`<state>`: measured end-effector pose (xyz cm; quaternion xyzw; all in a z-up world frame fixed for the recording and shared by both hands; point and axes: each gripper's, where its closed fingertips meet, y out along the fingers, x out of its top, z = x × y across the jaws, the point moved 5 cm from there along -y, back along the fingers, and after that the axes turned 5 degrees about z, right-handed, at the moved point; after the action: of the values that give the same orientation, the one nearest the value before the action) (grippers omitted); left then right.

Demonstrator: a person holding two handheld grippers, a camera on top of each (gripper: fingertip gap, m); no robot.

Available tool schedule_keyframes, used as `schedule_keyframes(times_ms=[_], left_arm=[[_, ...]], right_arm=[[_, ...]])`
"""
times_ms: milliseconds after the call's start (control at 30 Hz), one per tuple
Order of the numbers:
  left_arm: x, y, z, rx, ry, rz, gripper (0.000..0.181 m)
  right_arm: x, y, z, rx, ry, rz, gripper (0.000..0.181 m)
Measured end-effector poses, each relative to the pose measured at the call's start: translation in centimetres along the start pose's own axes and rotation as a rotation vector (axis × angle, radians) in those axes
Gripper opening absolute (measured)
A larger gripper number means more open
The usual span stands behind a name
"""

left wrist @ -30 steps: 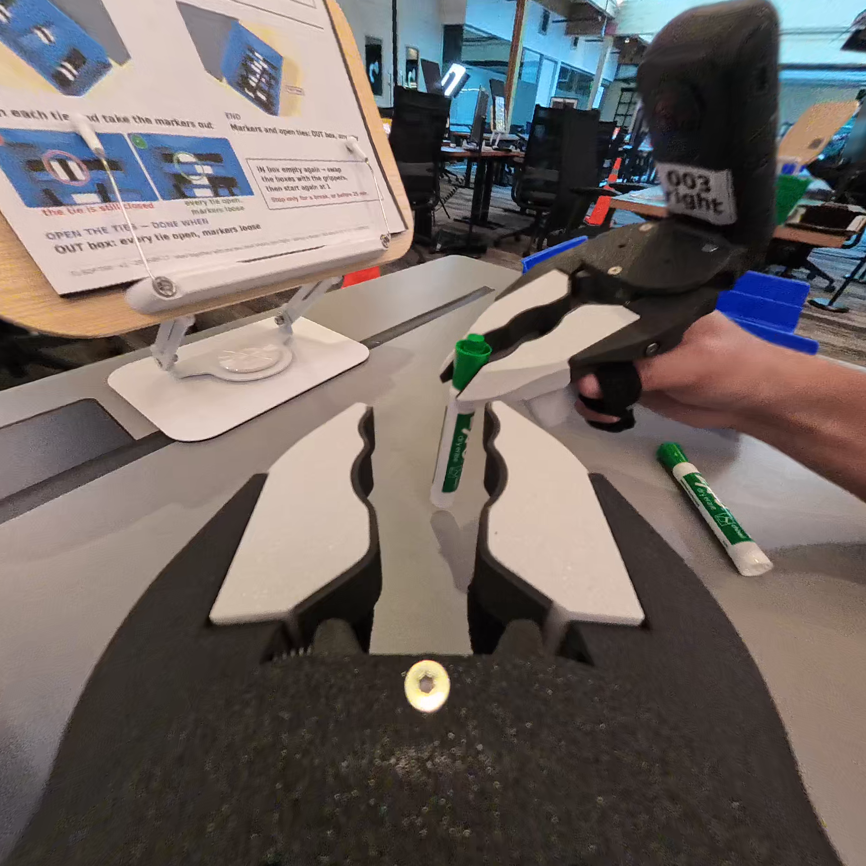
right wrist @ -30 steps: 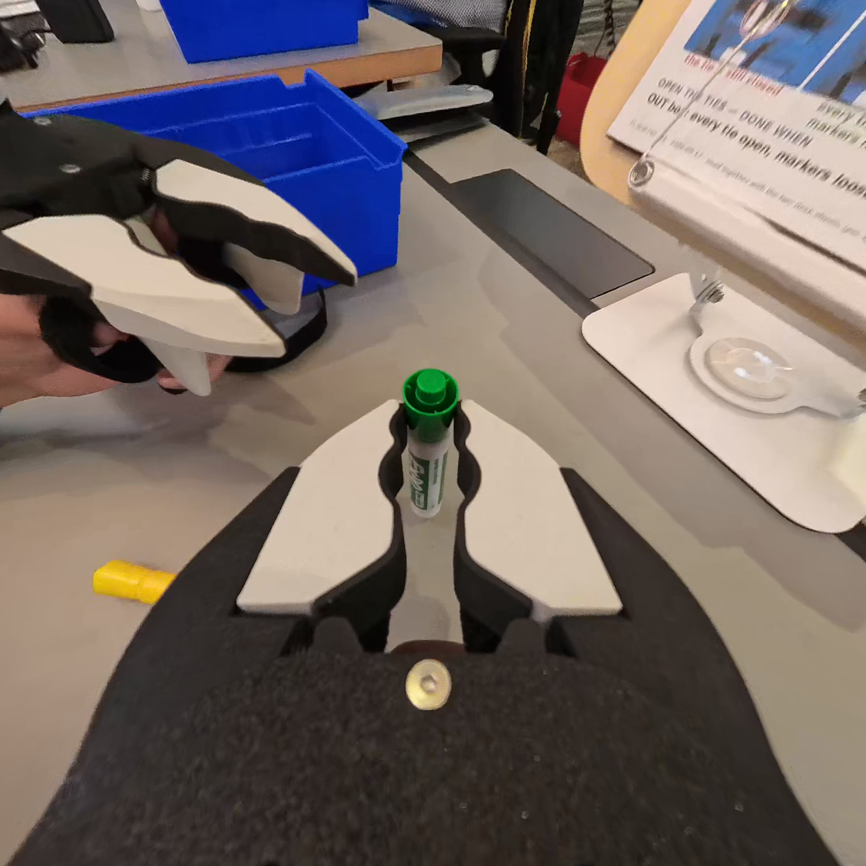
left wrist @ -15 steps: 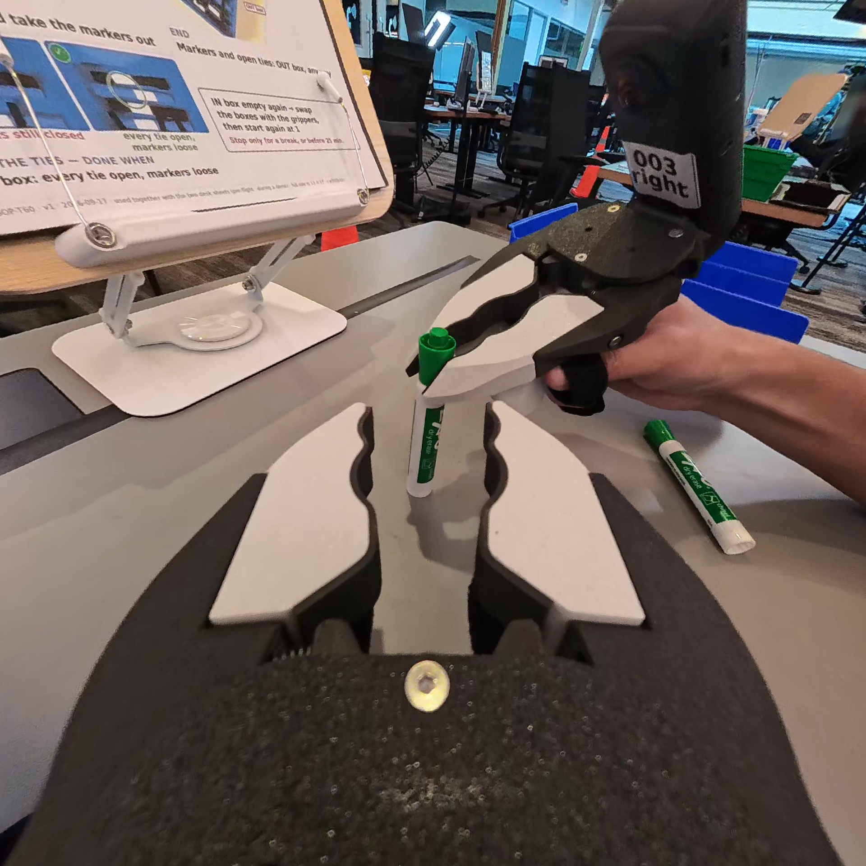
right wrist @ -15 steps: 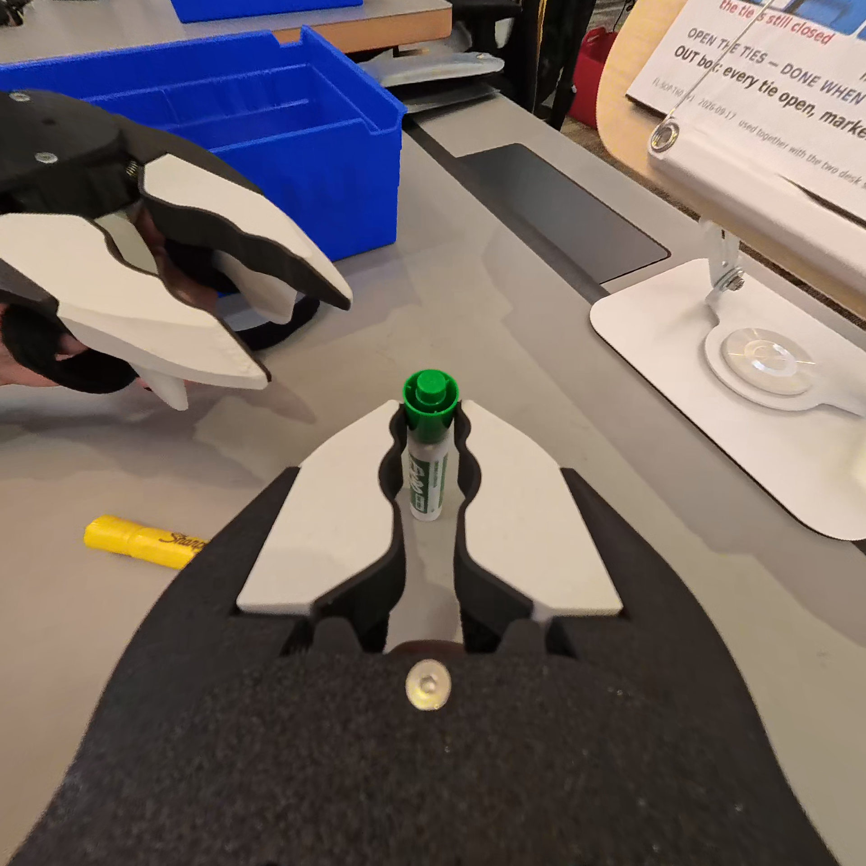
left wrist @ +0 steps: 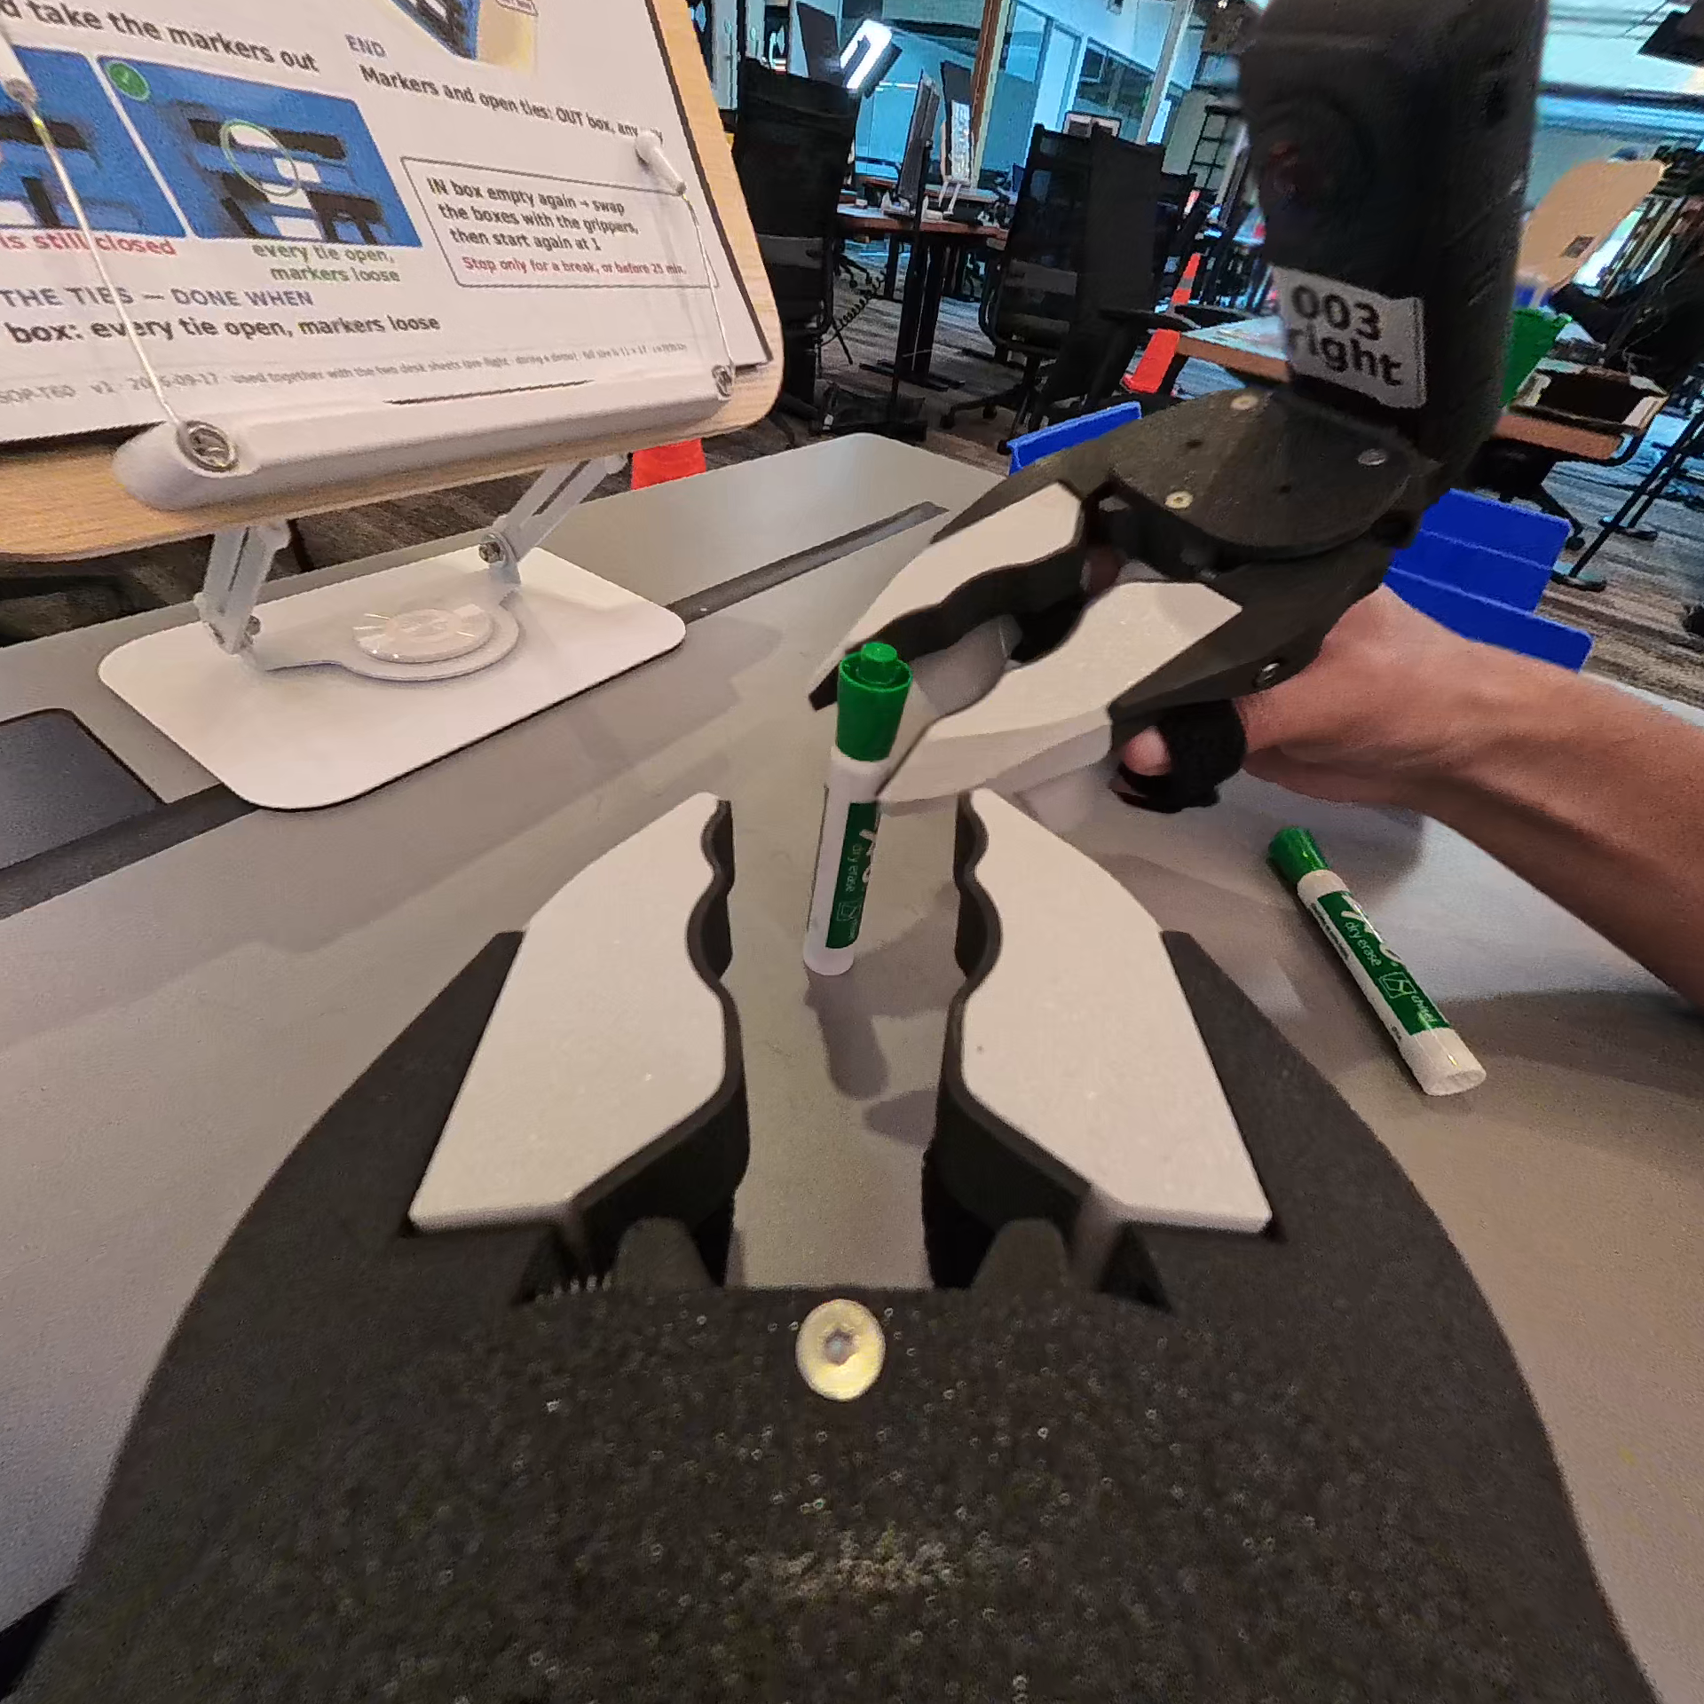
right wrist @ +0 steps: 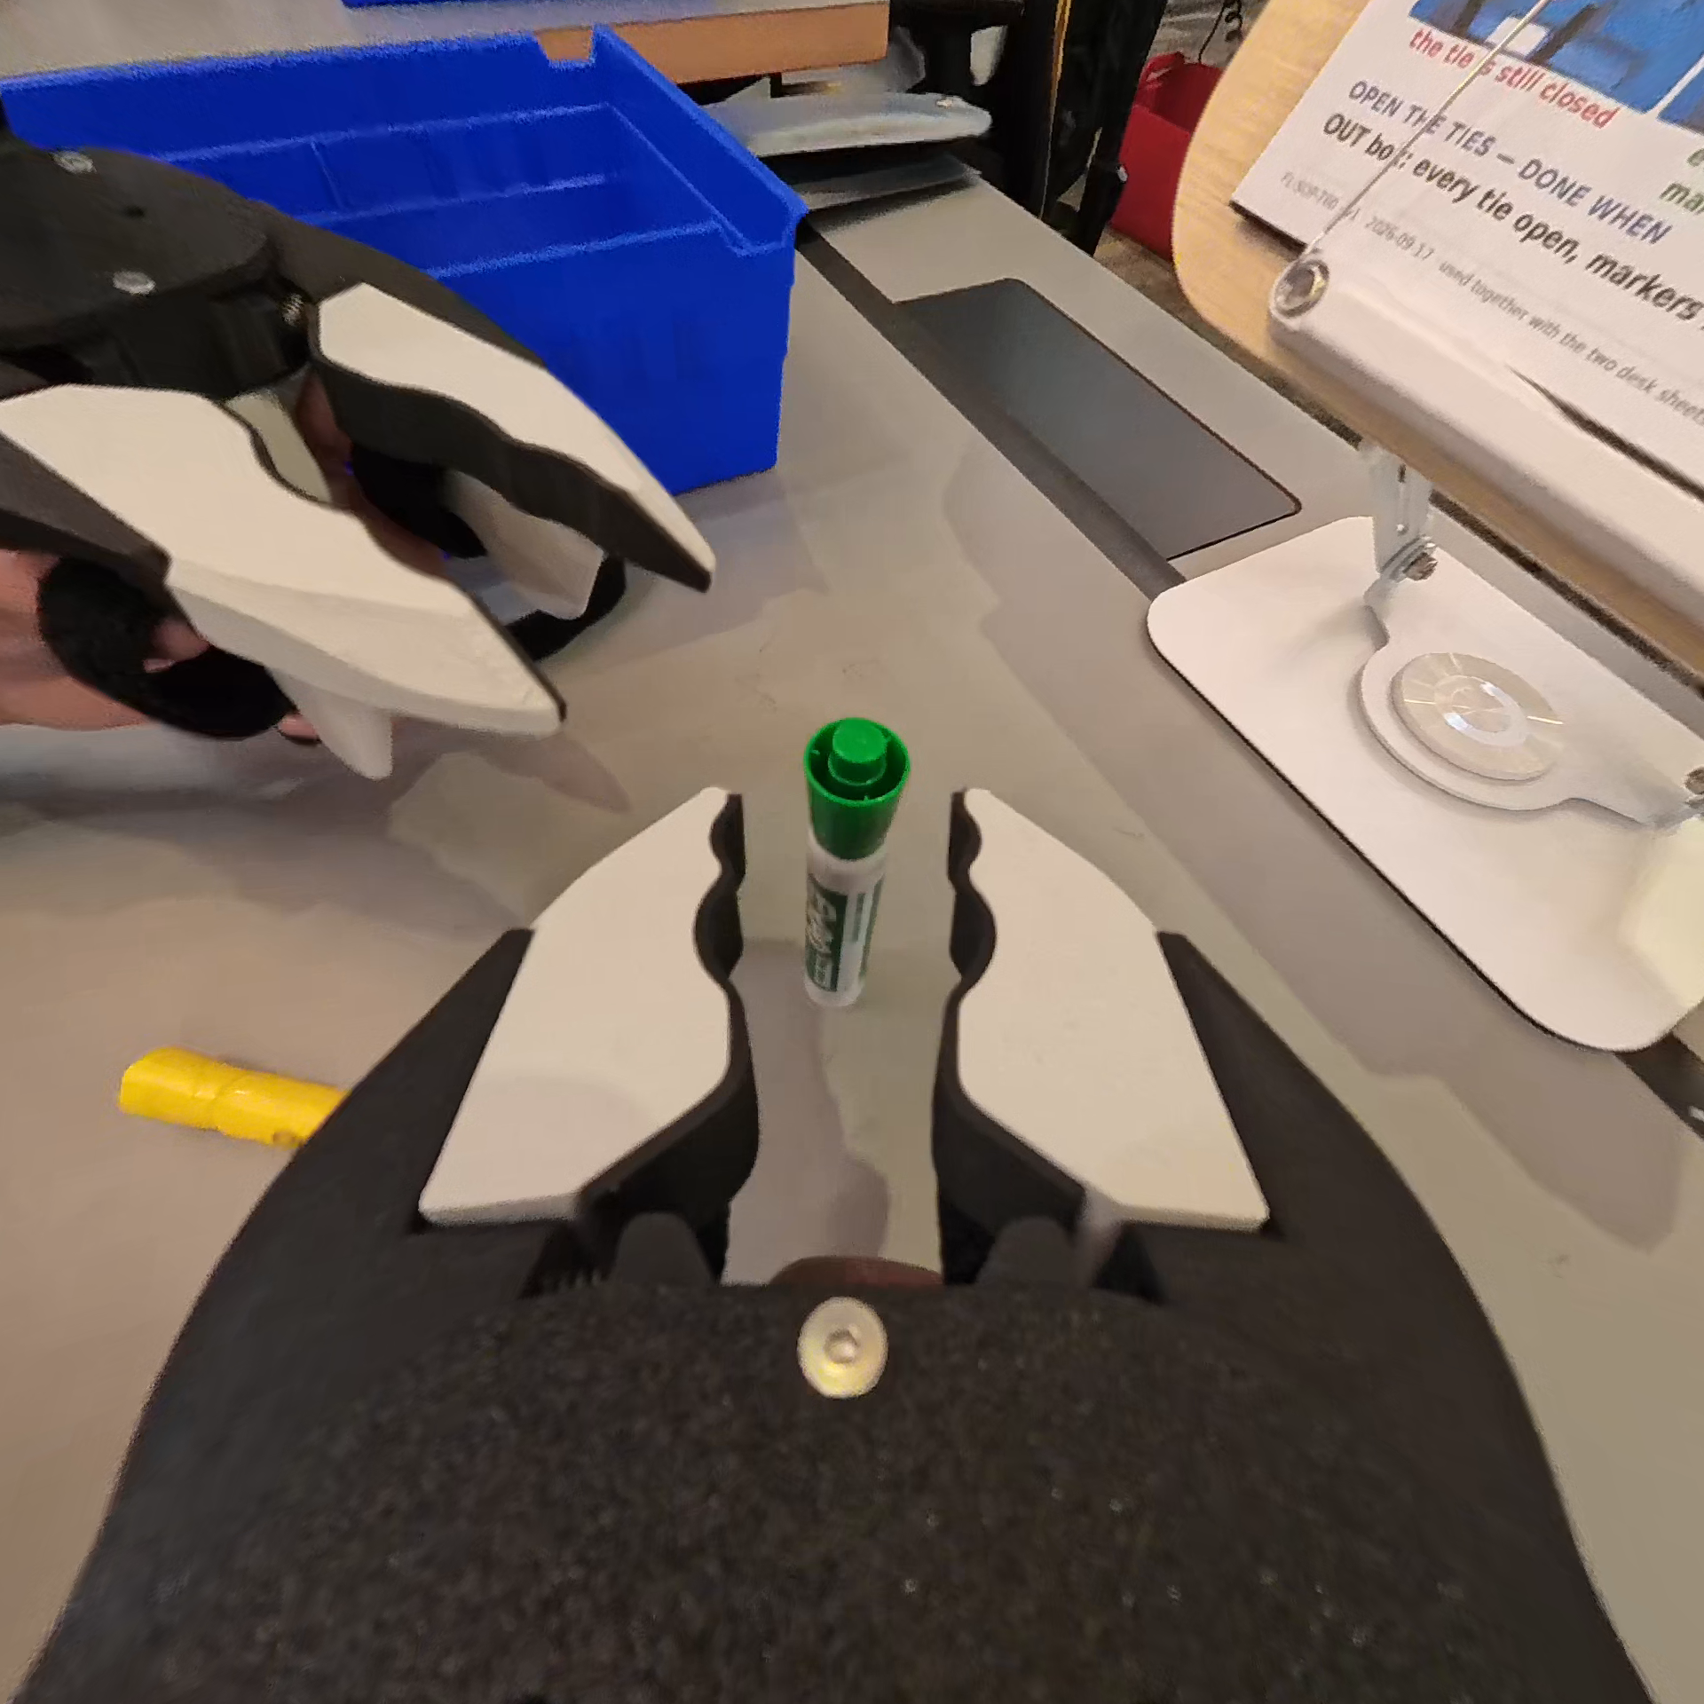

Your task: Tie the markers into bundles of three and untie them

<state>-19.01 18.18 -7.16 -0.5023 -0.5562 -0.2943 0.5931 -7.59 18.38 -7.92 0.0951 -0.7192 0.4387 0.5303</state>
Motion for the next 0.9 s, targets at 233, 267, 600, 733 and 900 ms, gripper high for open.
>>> schedule_keyframes(times_ms=[233, 267, 600, 733, 900], left_arm=[[0.7, -0.9, 0.7, 0.029, -0.023, -0.040, 0.045], [0.8, -1.0, 0.8, 0.037, -0.020, -0.045, 0.045], [0.4, -1.4, 2.0, 0.079, -0.043, -0.025, 0.045], [0.4, -1.6, 2.3, 0.057, -0.085, -0.035, 0.045], [0.4, -1.5, 2.1, 0.066, -0.058, -0.024, 0.045]], right_arm=[[1.2, -5.6, 5.6, 0.112, -0.376, 0.099, 0.058], [1.0, -5.4, 7.0, 0.123, -0.461, 0.165, 0.059], [-4.6, 1.5, 16.3, 0.453, -0.929, 0.542, 0.044], [-5.2, 2.3, 16.2, 0.495, -0.940, 0.612, 0.031], [-4.6, 1.7, 16.3, 0.491, -0.928, 0.625, 0.018]])
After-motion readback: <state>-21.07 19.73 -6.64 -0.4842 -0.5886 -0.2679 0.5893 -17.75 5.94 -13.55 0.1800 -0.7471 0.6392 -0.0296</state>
